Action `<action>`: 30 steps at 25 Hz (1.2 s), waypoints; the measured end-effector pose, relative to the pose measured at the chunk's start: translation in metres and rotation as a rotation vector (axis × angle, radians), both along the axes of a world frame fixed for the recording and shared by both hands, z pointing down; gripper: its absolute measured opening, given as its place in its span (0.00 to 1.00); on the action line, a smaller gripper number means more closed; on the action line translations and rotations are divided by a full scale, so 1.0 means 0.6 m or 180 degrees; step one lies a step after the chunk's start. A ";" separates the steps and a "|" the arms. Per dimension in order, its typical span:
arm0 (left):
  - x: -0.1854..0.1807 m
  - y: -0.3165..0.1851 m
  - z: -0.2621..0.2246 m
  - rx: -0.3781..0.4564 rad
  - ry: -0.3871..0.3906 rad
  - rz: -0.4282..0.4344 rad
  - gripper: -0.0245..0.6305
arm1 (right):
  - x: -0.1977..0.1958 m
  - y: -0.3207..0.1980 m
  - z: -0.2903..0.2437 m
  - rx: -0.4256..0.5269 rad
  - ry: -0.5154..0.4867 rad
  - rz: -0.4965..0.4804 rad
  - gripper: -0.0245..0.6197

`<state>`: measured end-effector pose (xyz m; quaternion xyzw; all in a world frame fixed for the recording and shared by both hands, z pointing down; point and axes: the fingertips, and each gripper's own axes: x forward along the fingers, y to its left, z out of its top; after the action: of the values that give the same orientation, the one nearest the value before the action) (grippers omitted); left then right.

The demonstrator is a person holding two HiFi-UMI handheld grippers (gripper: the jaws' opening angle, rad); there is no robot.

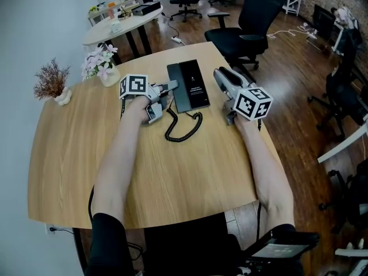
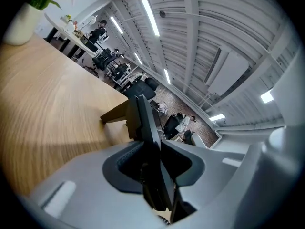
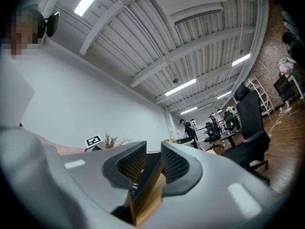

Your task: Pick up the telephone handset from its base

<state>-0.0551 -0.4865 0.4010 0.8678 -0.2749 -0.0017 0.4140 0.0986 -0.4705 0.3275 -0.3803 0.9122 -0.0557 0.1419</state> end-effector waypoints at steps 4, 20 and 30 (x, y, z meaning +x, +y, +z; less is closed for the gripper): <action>0.000 0.004 -0.009 0.0182 -0.0009 -0.0051 0.21 | -0.003 0.003 -0.001 0.0007 0.0022 -0.0019 0.17; -0.036 0.127 -0.130 0.0635 0.1748 -0.0232 0.16 | -0.006 0.018 -0.010 0.0037 0.0068 -0.0091 0.17; -0.040 0.271 -0.151 0.0947 0.2124 0.0139 0.16 | -0.044 0.069 -0.049 0.0449 0.0328 -0.0169 0.16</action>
<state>-0.0789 -0.3238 0.3102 0.8758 -0.1028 -0.3159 0.3501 0.0719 -0.4290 0.2982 -0.3475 0.9297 0.0246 0.1197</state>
